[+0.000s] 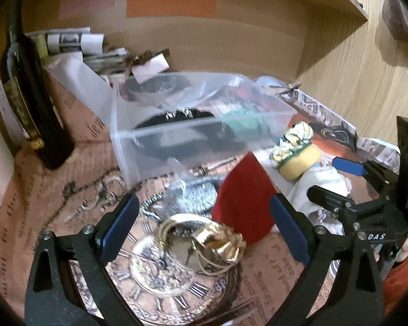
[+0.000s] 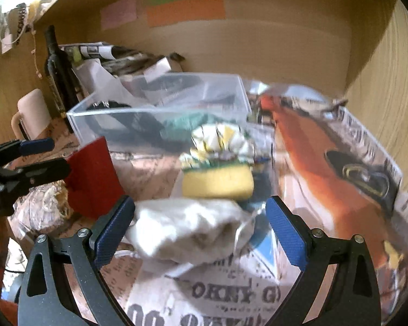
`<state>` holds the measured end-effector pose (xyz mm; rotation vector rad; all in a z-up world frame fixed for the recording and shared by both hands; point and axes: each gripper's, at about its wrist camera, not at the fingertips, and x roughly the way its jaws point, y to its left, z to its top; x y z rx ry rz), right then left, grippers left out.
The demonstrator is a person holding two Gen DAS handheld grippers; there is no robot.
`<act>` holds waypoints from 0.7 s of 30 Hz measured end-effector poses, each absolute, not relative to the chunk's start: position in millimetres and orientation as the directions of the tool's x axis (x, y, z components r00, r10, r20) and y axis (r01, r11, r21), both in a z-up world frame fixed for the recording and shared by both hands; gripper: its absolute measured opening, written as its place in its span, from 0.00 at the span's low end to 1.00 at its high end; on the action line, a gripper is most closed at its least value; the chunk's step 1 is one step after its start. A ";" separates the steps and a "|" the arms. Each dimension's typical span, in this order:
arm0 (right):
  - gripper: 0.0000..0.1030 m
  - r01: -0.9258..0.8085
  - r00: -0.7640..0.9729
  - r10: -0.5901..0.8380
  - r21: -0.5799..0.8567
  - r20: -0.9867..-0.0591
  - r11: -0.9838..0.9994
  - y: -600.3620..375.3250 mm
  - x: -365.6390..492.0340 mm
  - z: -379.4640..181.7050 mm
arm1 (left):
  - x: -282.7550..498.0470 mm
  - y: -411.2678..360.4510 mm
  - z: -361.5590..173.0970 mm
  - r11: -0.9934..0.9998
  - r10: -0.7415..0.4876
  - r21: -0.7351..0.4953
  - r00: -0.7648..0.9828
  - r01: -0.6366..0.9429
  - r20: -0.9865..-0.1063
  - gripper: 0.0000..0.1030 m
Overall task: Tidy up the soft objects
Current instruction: 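Grasp the white cloth with the right tool while the left grasps the gold jewelry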
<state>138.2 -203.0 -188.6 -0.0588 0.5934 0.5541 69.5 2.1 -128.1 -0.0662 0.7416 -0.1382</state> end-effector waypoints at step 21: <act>0.22 -0.532 0.653 0.524 0.161 -0.547 0.831 -214.4 127.3 -194.7 | 67.5 -12.4 -144.6 0.980 -0.195 -0.106 0.702 0.169 -0.685 0.19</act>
